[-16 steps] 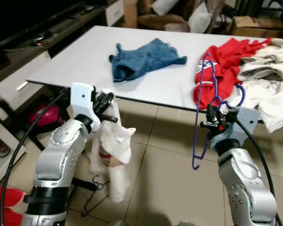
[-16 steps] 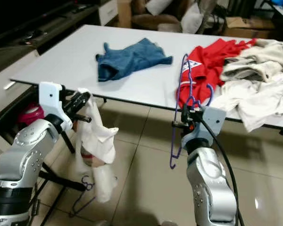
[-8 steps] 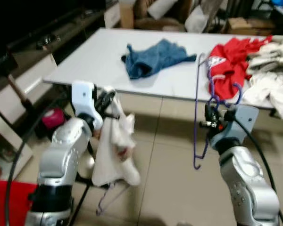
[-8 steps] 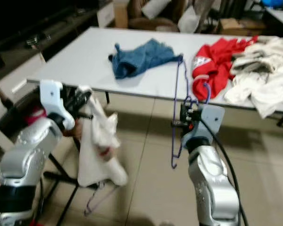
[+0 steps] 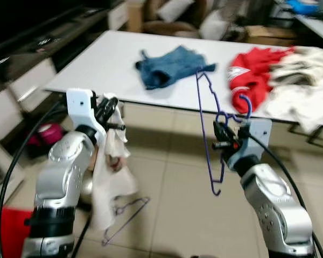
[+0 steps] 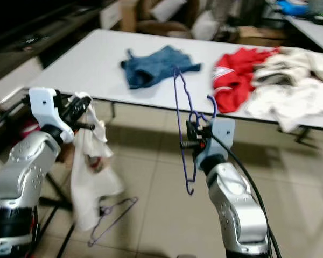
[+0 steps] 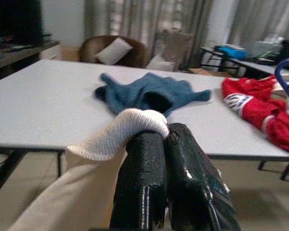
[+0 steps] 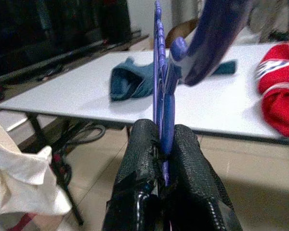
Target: Hang hanger
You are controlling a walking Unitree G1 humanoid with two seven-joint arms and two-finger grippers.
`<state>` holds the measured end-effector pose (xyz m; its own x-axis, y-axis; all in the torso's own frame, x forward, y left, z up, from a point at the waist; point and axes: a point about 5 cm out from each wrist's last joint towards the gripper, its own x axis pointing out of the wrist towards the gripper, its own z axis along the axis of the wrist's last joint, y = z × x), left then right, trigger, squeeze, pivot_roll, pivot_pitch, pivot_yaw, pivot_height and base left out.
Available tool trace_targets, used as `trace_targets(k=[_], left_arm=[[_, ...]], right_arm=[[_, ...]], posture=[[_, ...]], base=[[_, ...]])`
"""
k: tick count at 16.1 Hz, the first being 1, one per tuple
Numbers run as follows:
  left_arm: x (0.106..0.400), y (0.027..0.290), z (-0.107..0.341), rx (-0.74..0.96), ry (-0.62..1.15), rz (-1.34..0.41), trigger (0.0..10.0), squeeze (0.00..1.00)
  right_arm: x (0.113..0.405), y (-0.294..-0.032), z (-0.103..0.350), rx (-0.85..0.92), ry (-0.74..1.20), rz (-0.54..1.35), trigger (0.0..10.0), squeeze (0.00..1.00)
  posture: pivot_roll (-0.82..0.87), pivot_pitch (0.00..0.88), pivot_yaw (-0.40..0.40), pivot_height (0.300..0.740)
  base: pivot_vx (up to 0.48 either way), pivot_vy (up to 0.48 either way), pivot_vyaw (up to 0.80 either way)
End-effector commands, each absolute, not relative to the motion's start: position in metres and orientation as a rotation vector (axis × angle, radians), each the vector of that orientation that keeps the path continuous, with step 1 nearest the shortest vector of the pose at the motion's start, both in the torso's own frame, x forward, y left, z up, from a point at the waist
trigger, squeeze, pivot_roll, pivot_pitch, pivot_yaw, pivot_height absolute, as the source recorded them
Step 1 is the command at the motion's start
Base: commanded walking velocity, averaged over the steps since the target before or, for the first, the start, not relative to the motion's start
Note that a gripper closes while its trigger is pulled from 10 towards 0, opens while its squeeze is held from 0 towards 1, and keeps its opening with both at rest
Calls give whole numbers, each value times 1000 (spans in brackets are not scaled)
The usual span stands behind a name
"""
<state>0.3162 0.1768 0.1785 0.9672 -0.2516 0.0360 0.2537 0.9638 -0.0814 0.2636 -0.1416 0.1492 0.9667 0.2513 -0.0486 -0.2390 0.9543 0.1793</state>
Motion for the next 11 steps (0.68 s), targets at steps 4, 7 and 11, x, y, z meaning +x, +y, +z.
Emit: trace_targets(k=[4,7,11], left_arm=[[326,164,195,-75,-90,-295,10000,0],[331,163,197,-64,-101,-298,10000,0],[336,164,205,-57,-132,-295,10000,0]], right_arm=[[271,-145,155,154,39,262,10000,0],[272,-147,158,142,23,260,10000,0],[270,-146,161,129,0,295,10000,0]], posture=[[-109,0,20,740],[-122,0,29,740],[-128,0,33,740]], base=[[390,0,0],[398,0,0],[397,0,0]])
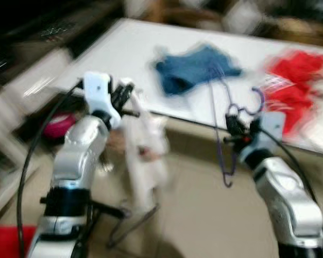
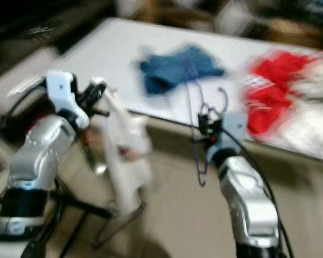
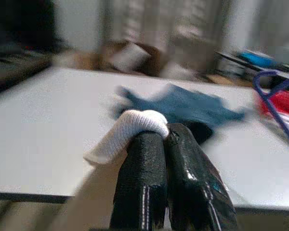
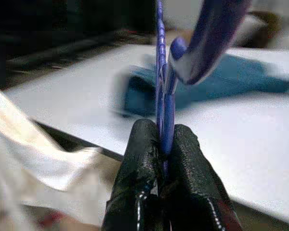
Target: Hang hanger
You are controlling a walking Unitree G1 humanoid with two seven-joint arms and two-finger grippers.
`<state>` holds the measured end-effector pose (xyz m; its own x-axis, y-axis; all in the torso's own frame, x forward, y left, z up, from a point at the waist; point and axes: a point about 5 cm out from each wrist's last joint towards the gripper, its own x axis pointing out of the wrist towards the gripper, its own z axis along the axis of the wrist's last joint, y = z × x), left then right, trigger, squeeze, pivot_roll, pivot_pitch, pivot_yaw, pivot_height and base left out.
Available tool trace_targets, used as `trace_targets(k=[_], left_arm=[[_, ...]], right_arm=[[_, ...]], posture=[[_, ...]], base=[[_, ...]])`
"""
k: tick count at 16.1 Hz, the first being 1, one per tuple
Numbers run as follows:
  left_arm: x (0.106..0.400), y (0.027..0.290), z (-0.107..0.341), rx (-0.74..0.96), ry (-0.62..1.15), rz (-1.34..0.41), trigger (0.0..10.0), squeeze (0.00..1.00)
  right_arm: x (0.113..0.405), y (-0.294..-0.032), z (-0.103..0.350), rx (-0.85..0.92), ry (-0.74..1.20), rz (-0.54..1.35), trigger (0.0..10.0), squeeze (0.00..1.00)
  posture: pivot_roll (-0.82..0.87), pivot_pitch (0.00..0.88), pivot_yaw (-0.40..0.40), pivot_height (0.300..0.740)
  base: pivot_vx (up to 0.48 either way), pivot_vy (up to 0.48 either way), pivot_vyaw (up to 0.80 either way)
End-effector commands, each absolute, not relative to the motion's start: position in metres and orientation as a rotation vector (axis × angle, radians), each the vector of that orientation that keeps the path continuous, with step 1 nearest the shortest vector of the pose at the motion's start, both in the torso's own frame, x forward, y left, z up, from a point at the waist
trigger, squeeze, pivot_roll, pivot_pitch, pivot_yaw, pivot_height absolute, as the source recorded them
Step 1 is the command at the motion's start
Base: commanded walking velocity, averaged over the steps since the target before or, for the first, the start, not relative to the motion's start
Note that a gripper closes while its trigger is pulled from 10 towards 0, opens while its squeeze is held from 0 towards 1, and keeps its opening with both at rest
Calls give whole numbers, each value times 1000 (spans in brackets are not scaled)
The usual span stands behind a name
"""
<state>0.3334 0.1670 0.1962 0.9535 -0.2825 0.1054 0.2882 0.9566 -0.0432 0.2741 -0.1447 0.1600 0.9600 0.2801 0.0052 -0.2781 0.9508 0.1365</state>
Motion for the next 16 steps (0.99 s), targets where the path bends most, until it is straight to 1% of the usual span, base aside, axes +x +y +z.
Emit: trace_targets(k=[1,2,4,5,7,9,11,13,16], left_arm=[[337,165,207,-58,-140,-293,10000,0],[338,167,209,-60,-148,-290,10000,0],[339,171,211,-62,-157,-274,10000,0],[339,172,211,-63,-161,-268,10000,0],[340,173,211,-64,-167,-264,10000,0],[340,174,212,-66,-174,-261,10000,0],[340,175,215,-64,-187,-259,10000,0],[342,181,227,-54,-222,-242,10000,0],[348,186,243,-34,-259,-253,10000,0]], right_arm=[[270,-144,162,130,-3,319,10000,0],[270,-142,163,127,-1,344,10000,0],[270,-139,166,68,-20,406,10000,0],[271,-141,167,57,-26,414,10000,0],[272,-142,169,41,-33,433,10000,0],[273,-143,172,28,-37,465,10000,0],[272,-142,173,33,-36,485,10000,0],[266,-142,180,38,-59,579,10000,0],[252,-157,196,0,-69,778,10000,0]], posture=[[-128,0,33,740],[-128,0,31,740],[-127,0,29,740],[-127,0,29,740],[-127,0,29,740],[-121,0,11,740],[-122,0,10,740],[-121,0,9,740],[-115,0,13,740]], base=[[398,0,-800],[394,0,-800],[398,0,-800],[394,0,-650],[396,0,-419],[394,0,0],[392,0,-800],[396,0,-609],[394,0,0]])
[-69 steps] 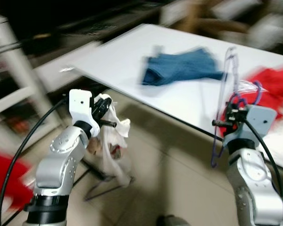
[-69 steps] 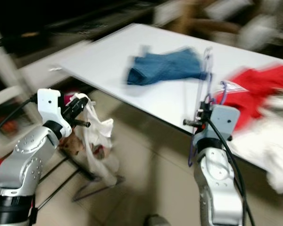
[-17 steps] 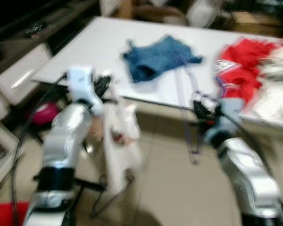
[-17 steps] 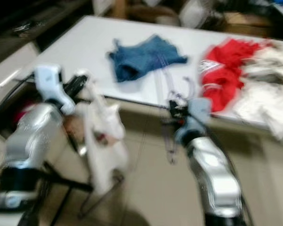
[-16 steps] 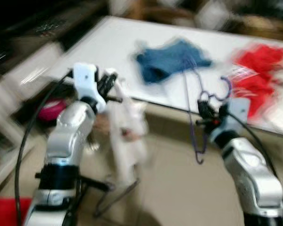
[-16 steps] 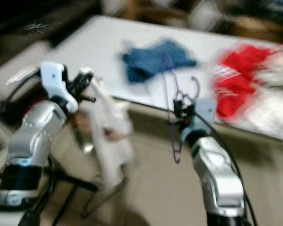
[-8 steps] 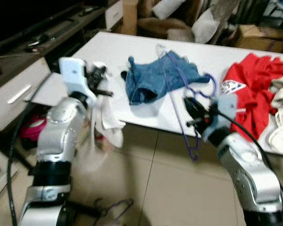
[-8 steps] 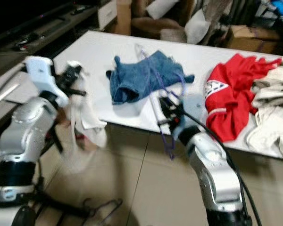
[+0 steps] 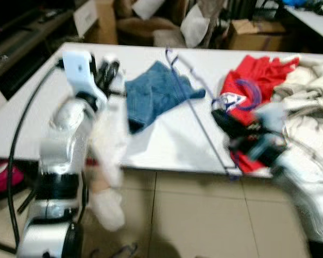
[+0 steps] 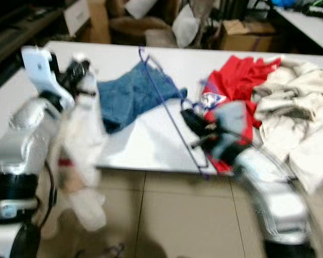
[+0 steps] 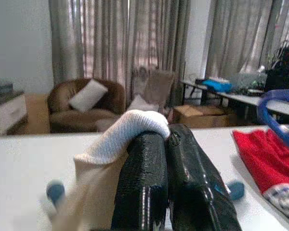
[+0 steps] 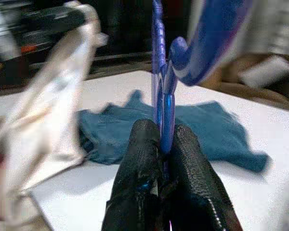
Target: Hang hanger
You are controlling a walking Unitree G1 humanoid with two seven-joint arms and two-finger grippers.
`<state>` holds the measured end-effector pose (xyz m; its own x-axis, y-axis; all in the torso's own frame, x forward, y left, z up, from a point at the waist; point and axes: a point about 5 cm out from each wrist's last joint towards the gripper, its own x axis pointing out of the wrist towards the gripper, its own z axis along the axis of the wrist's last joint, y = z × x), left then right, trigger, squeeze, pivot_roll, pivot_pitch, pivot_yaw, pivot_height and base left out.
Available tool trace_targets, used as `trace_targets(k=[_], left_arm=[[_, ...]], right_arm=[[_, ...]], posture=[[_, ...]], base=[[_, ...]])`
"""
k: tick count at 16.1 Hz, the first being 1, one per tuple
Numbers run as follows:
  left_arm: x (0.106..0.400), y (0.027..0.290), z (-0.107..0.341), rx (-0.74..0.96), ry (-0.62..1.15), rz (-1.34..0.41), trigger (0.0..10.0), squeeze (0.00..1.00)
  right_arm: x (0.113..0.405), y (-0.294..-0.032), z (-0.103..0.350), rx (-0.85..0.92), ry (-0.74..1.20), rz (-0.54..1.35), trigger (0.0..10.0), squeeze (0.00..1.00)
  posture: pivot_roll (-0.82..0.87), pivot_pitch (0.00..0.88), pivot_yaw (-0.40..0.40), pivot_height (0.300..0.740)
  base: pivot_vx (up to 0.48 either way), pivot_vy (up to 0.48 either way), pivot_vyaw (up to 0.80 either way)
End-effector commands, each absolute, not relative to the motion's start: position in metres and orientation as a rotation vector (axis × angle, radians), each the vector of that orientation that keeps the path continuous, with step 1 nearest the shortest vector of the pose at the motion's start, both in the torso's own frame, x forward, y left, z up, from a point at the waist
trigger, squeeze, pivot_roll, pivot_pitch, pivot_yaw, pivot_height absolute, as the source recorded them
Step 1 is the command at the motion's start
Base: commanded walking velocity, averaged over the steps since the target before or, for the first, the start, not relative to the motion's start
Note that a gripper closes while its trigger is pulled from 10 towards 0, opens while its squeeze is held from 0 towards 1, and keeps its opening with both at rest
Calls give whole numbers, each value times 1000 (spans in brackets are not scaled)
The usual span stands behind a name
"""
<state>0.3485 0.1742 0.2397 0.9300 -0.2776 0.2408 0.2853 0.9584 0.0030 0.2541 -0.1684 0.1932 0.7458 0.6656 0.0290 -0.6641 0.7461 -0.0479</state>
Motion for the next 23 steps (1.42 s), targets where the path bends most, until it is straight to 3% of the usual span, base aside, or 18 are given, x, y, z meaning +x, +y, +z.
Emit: trace_targets(k=[1,5,11,16,21,23], left_arm=[[352,188,250,-25,-269,-265,10000,0],[369,196,276,2,-302,-299,10000,0],[394,185,314,29,-327,-439,10000,0],[378,156,341,102,-362,-788,10000,0],[359,151,355,68,-415,-905,10000,0],[352,151,363,48,-448,-928,10000,0]], right_arm=[[243,-169,200,-62,-23,878,10000,0],[216,-198,212,-181,180,1119,10000,0],[223,-186,218,-206,218,1258,10000,0],[269,-166,226,-242,114,1183,10000,0],[311,-147,241,-249,36,1145,10000,0],[342,-142,246,-275,18,1012,10000,0]], posture=[[-115,0,17,740],[-111,0,20,740],[-108,0,31,740],[-87,0,17,740],[-72,0,-17,740],[-67,0,-26,740]], base=[[394,0,0],[390,0,0],[294,0,0],[0,0,0],[0,0,0],[0,0,0]])
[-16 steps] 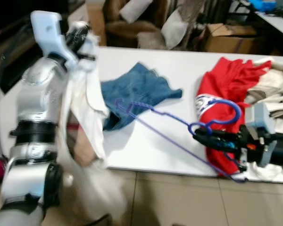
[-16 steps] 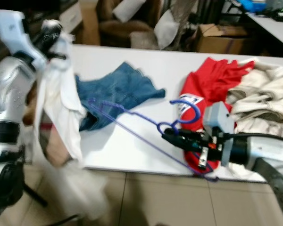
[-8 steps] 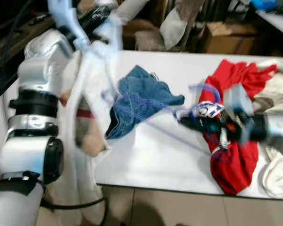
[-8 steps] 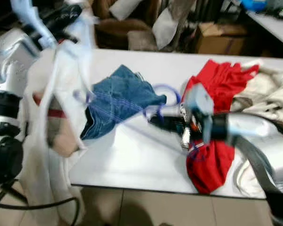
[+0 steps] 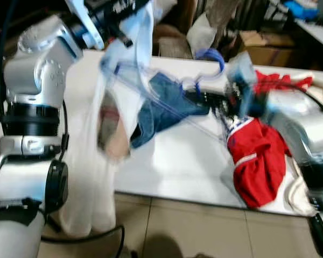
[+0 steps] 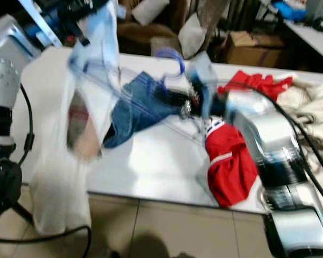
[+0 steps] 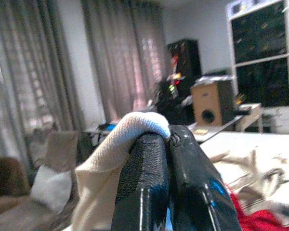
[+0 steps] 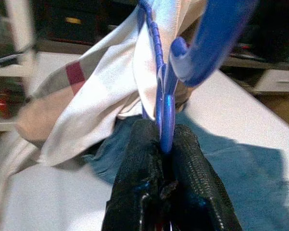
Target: Hang hanger
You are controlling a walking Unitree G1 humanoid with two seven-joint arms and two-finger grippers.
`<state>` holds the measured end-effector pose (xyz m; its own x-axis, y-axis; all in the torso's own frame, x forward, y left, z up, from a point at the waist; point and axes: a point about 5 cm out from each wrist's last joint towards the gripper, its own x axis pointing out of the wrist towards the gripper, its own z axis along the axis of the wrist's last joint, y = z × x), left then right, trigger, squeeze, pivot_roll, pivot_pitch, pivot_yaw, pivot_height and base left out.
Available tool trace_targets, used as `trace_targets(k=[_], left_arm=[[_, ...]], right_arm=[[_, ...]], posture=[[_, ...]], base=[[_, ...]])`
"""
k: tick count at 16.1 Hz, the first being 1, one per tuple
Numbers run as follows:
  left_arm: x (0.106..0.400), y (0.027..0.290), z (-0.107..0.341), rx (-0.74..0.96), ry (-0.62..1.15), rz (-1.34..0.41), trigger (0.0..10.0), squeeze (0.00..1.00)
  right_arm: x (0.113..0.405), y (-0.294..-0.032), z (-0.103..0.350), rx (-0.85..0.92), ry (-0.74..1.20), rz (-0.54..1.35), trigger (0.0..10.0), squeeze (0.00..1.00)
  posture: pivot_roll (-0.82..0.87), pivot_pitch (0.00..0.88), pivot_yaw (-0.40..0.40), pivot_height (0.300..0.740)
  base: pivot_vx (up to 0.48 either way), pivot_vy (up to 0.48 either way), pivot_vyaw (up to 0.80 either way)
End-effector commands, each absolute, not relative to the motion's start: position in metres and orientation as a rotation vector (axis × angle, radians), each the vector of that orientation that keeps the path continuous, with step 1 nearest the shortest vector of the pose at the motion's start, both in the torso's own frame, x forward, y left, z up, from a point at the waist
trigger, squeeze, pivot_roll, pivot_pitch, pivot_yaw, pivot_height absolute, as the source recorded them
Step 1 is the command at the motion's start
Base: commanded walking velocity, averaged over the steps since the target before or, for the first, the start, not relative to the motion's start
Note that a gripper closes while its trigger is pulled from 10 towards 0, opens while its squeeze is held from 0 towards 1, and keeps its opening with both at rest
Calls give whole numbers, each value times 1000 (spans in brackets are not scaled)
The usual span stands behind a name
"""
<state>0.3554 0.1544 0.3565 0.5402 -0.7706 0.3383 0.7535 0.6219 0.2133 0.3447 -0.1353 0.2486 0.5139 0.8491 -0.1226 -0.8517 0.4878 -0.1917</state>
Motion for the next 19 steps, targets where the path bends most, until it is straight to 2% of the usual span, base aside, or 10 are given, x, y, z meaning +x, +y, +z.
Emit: trace_targets(k=[1,4,5,7,10,11,12,13,16,19], left_arm=[[348,152,369,31,-481,-924,10000,0],[345,163,391,-50,-611,-854,10000,0],[343,172,405,-82,-699,-786,10000,0],[338,203,429,-183,-855,-593,10000,0],[345,217,411,-103,-813,-443,10000,0],[351,215,396,-68,-777,-394,10000,0],[365,215,357,-38,-660,-286,10000,0],[369,217,343,-23,-609,-246,10000,0],[383,232,236,166,-173,-86,10000,0],[376,260,191,300,35,40,10000,0]], right_arm=[[363,-138,253,-268,0,913,10000,0],[392,-131,286,-354,-160,725,10000,0],[400,-132,316,-304,-286,631,10000,0],[399,-127,363,-195,-512,617,10000,0],[400,-116,332,-291,-444,753,10000,0],[400,-115,314,-346,-416,770,10000,0],[399,-119,281,-358,-356,781,10000,0],[399,-121,273,-343,-337,780,10000,0],[383,-134,213,-320,-185,906,10000,0],[358,-143,198,-301,-149,1066,10000,0]], posture=[[-66,0,-30,740],[-68,0,-30,740],[-65,0,-36,740],[-62,0,-47,740],[-67,0,-45,740],[-67,0,-45,740],[-75,0,-33,740],[-75,0,-33,740],[-92,0,-16,740],[-94,0,-7,740]], base=[[0,0,0],[0,0,0],[0,0,0],[0,0,0],[0,0,0],[0,0,0],[0,0,0],[0,0,0],[0,0,0],[0,0,0]])
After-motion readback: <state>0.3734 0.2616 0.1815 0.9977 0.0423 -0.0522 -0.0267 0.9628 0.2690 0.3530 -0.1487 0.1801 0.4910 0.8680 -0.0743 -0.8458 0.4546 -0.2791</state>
